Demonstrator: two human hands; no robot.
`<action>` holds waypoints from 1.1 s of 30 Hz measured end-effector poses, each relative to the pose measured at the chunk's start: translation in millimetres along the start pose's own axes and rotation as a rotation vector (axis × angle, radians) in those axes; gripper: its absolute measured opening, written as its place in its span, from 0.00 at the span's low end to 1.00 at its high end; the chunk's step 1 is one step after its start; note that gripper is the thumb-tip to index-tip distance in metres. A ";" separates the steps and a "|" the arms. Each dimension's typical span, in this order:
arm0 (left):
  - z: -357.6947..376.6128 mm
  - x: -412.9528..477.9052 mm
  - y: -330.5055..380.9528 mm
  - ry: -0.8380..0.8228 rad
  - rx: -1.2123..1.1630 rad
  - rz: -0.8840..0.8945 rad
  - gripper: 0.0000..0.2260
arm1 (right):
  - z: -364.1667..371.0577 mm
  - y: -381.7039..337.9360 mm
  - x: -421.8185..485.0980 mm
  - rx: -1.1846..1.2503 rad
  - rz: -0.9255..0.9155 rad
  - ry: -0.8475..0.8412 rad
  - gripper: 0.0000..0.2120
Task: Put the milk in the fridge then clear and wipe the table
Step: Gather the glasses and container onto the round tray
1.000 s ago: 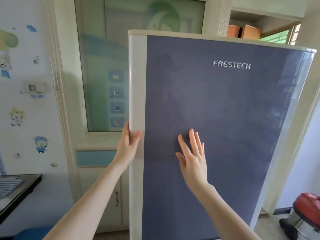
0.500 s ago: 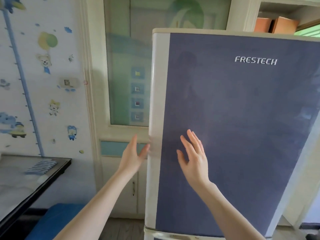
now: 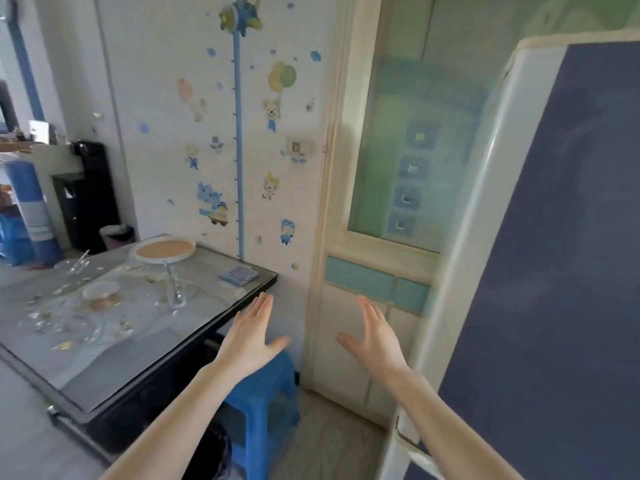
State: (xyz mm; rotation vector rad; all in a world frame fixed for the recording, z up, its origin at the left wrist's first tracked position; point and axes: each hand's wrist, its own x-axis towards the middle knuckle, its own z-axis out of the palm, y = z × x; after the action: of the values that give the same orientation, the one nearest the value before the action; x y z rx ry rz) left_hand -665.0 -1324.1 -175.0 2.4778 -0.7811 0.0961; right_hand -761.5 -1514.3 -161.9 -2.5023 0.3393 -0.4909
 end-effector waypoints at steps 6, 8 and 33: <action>-43.9 -41.4 -85.5 0.006 0.027 -0.168 0.37 | 68.0 -60.2 11.7 0.024 -0.050 -0.141 0.38; -63.0 -52.7 -116.3 0.005 0.044 -0.199 0.38 | 94.6 -87.1 14.4 0.047 -0.062 -0.184 0.38; -208.1 -59.5 -429.1 0.123 -0.025 -0.343 0.38 | 370.9 -350.2 118.5 0.137 -0.197 -0.422 0.38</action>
State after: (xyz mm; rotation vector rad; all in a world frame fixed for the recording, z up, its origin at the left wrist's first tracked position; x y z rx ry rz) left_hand -459.4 -891.3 -212.5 2.5156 -0.2974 0.1113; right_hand -454.8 -1093.5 -217.6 -2.4352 -0.1020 -0.0480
